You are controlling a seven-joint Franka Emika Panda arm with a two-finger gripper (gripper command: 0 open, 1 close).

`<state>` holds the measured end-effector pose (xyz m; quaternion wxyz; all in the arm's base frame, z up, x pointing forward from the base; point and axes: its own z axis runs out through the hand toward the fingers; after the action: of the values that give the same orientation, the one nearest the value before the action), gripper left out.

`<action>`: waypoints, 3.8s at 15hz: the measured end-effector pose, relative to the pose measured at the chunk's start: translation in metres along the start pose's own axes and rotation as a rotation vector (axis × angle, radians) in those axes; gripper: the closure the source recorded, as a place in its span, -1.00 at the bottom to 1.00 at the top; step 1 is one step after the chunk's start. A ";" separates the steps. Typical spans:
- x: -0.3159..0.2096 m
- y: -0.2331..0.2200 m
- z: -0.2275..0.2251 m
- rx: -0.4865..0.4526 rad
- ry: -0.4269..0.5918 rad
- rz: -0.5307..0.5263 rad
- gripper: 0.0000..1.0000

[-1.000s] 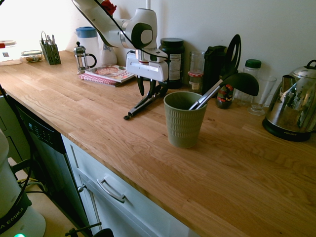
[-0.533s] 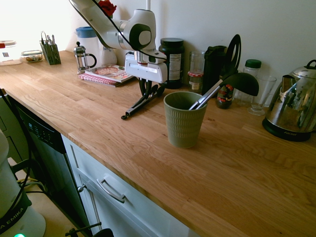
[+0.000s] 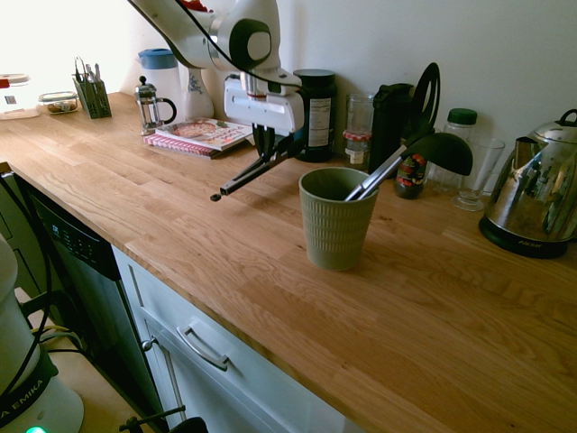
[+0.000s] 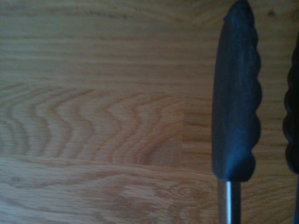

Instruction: Put the tongs back in the holder

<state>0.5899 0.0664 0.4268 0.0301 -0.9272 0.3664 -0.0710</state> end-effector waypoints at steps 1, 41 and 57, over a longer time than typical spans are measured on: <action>-0.001 0.003 -0.025 0.019 0.018 0.004 1.00; 0.043 0.185 -0.070 -0.064 1.053 0.666 -1.00; 0.017 0.177 -0.054 -0.054 0.963 0.685 -1.00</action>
<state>0.4740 -0.0743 0.4633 -0.1420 -0.6197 0.6191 -0.4609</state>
